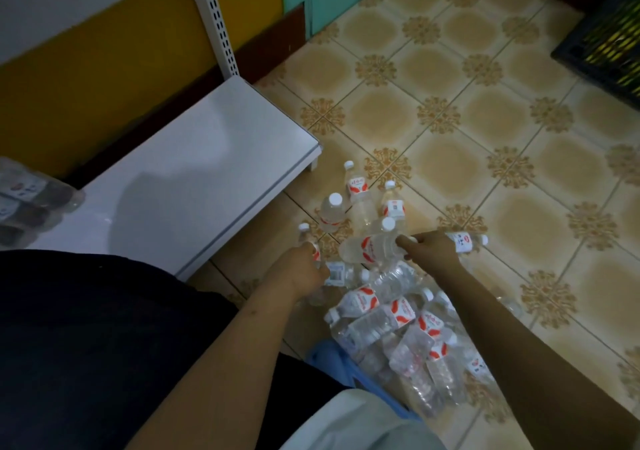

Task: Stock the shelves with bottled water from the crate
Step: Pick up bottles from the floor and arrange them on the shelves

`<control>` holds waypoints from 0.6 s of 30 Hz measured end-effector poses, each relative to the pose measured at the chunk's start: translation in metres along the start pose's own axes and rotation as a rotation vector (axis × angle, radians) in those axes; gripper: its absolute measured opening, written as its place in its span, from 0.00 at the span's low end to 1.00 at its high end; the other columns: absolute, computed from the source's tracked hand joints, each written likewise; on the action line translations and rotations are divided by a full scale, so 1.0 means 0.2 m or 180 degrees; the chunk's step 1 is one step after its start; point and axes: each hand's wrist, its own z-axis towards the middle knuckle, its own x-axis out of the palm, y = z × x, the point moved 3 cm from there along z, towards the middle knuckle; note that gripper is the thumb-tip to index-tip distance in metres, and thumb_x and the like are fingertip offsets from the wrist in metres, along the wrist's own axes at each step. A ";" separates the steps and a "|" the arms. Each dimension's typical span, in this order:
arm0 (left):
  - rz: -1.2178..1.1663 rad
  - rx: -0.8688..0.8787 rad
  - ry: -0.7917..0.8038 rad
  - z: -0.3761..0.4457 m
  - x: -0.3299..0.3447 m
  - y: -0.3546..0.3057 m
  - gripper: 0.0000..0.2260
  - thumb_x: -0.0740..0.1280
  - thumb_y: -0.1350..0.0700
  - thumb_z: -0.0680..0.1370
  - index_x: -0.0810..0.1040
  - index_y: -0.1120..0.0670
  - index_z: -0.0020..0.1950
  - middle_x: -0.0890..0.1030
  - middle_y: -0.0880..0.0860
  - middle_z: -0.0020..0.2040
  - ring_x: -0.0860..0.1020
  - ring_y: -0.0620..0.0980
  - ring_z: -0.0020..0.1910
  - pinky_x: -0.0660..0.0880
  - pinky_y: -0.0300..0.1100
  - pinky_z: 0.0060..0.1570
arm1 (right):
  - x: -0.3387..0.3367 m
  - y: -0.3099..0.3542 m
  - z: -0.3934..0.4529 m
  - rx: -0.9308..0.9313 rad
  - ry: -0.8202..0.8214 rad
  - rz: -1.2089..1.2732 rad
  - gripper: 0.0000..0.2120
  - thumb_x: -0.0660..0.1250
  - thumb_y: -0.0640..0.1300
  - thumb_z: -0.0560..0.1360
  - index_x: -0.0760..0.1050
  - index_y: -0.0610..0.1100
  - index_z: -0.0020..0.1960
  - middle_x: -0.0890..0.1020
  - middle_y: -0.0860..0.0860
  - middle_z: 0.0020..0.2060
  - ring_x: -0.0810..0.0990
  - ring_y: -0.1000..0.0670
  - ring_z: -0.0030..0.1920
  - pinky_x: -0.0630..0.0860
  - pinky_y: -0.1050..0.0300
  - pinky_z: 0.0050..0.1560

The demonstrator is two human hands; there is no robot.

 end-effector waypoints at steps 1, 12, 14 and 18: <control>-0.0144 0.0077 -0.0011 0.00 0.00 -0.01 0.18 0.68 0.50 0.77 0.71 0.53 0.66 0.78 0.54 0.60 0.77 0.52 0.57 0.74 0.46 0.57 | -0.05 0.04 -0.03 -0.0039 0.0030 0.0119 0.19 0.69 0.50 0.75 0.84 0.35 0.37 0.81 0.51 0.24 0.77 0.50 0.30 0.73 0.58 0.37; -0.0748 0.0668 0.0022 -0.11 -0.06 -0.08 0.32 0.78 0.45 0.66 0.69 0.44 0.67 0.78 0.44 0.59 0.77 0.45 0.57 0.76 0.48 0.60 | -0.26 0.52 -0.16 -0.0668 0.1094 0.1176 0.18 0.67 0.47 0.76 0.71 0.42 0.30 0.66 0.51 0.25 0.61 0.54 0.26 0.61 0.60 0.32; -0.0890 0.0743 0.0084 -0.14 -0.07 -0.10 0.26 0.77 0.45 0.68 0.73 0.44 0.62 0.79 0.42 0.53 0.78 0.43 0.51 0.77 0.43 0.53 | -0.23 0.58 -0.14 -0.0683 0.0804 0.1271 0.18 0.70 0.54 0.71 0.78 0.39 0.35 0.70 0.48 0.28 0.67 0.51 0.30 0.66 0.56 0.36; -0.1334 0.0810 0.0092 -0.19 -0.08 -0.13 0.23 0.76 0.42 0.68 0.75 0.42 0.60 0.80 0.41 0.51 0.79 0.40 0.50 0.79 0.40 0.48 | -0.17 0.71 -0.15 -0.0655 0.0930 0.1733 0.19 0.72 0.59 0.71 0.83 0.44 0.52 0.86 0.48 0.45 0.84 0.45 0.47 0.78 0.53 0.48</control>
